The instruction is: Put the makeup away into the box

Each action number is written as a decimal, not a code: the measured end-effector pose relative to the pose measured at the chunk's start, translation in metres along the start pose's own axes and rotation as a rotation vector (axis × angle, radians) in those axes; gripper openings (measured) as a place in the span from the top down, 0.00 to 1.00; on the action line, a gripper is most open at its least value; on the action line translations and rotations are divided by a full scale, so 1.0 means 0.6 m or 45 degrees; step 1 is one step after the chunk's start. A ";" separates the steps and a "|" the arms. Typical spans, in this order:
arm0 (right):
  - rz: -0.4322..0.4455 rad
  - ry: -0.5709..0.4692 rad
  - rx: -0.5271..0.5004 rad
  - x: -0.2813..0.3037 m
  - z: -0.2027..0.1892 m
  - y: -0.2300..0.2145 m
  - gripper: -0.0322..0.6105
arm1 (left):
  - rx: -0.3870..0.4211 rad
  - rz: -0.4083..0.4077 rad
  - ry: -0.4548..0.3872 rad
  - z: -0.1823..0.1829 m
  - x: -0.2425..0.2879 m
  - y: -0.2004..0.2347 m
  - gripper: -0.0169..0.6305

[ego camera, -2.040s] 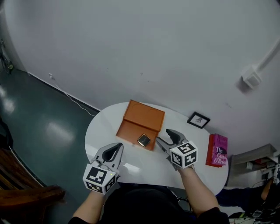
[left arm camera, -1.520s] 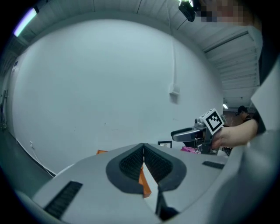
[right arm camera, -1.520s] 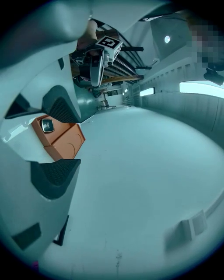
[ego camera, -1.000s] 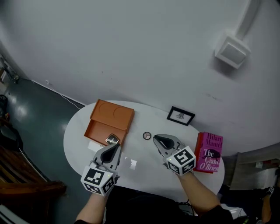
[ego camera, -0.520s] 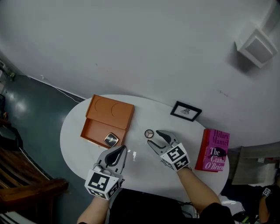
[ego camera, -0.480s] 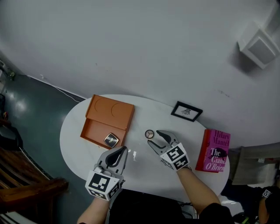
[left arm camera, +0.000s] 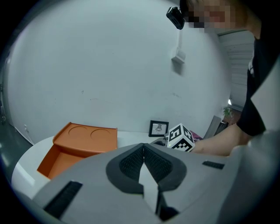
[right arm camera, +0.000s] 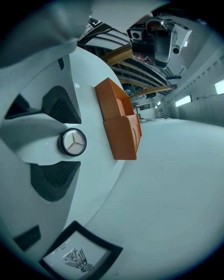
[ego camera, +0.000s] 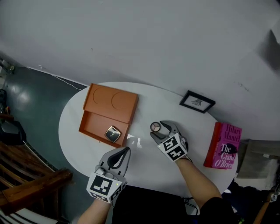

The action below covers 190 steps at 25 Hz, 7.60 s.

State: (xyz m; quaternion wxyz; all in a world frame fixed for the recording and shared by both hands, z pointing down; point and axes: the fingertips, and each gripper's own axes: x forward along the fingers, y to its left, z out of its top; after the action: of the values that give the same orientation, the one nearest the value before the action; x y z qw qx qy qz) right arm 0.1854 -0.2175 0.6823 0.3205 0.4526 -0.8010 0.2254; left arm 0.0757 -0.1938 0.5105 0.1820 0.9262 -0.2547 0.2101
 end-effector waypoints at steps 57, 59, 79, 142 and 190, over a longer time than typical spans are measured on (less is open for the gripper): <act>-0.195 -0.211 0.084 0.016 0.364 0.289 0.60 | 0.170 -0.123 -0.221 0.070 -0.329 0.286 0.95; -0.205 -0.199 0.092 0.034 0.380 0.309 0.60 | 0.183 -0.146 -0.225 0.073 -0.343 0.311 0.95; -0.050 0.107 -0.049 0.230 0.323 0.305 0.60 | 0.065 -0.081 -0.143 0.057 -0.300 0.423 0.95; -0.271 -0.715 0.090 -0.502 0.209 0.218 0.88 | 0.259 -0.211 -0.393 0.201 -0.244 -0.089 0.95; -0.675 -1.034 0.223 -0.616 0.269 0.096 0.89 | 0.231 -0.093 -0.468 0.278 -0.188 -0.039 0.95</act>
State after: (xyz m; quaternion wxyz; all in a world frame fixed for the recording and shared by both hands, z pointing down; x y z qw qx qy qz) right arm 0.2279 -0.0799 0.3010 -0.0105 0.7175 -0.6964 0.0080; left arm 0.0497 -0.2041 0.3097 0.0557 0.9702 -0.2298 0.0529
